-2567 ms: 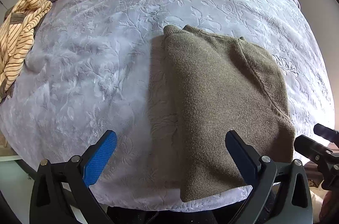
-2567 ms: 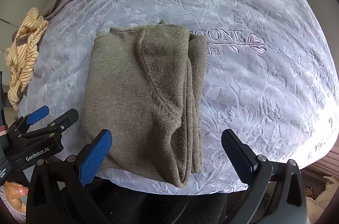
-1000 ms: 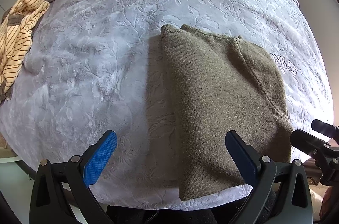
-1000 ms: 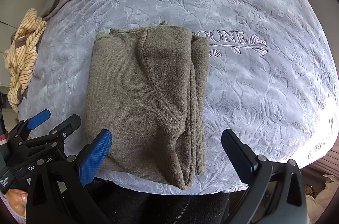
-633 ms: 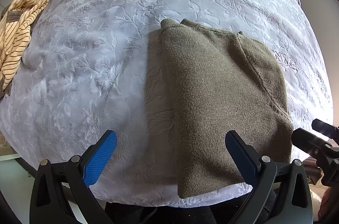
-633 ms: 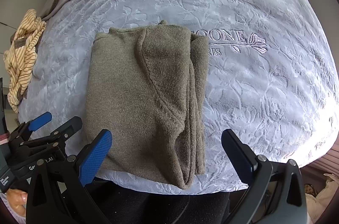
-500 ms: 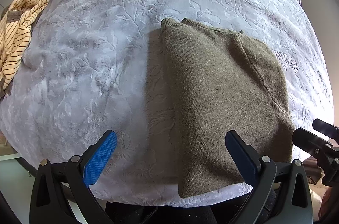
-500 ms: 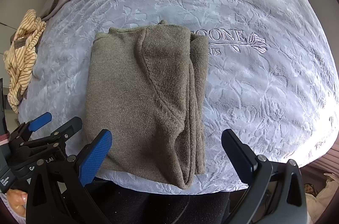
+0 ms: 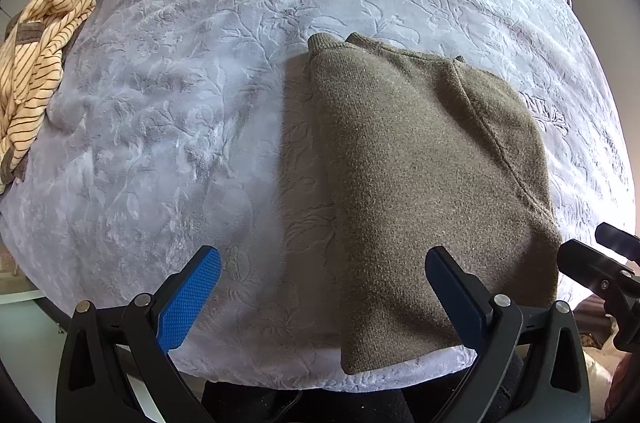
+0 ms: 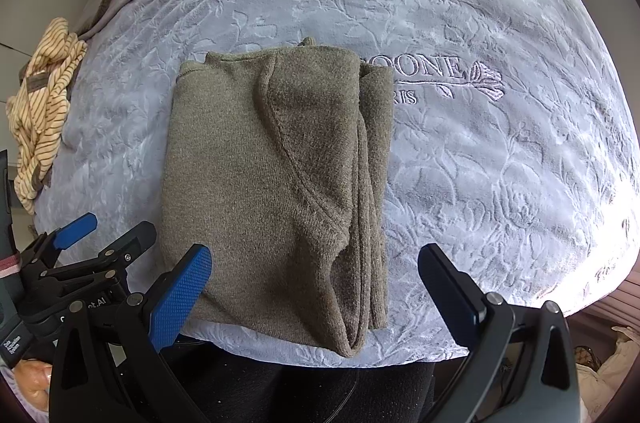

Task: Fold small clothes

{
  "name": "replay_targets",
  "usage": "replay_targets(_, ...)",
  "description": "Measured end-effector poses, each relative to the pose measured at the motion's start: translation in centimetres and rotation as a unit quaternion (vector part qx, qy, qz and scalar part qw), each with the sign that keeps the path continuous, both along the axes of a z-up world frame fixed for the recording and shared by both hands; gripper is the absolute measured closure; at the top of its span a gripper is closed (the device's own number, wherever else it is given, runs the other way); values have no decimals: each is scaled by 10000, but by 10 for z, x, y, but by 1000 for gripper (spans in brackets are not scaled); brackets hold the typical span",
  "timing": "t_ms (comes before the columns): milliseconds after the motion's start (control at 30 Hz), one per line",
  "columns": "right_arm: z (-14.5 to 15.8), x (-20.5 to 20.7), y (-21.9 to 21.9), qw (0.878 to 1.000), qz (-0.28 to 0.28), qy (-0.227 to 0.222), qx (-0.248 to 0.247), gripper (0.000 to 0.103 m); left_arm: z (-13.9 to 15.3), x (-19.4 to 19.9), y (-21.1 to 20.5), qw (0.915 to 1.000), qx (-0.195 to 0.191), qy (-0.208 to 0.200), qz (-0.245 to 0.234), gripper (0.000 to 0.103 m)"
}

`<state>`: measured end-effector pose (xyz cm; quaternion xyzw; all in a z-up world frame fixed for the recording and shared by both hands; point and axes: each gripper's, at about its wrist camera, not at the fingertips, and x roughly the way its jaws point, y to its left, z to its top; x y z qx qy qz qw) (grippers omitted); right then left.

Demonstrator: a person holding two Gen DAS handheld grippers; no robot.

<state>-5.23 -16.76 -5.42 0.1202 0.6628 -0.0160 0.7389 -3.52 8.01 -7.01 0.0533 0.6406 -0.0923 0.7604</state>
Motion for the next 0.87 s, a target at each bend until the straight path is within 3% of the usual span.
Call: replay_targets(867, -3, -2, 1, 10000, -4, 10, -1, 0, -1, 1, -2, 10000, -24, -76, 5, 1)
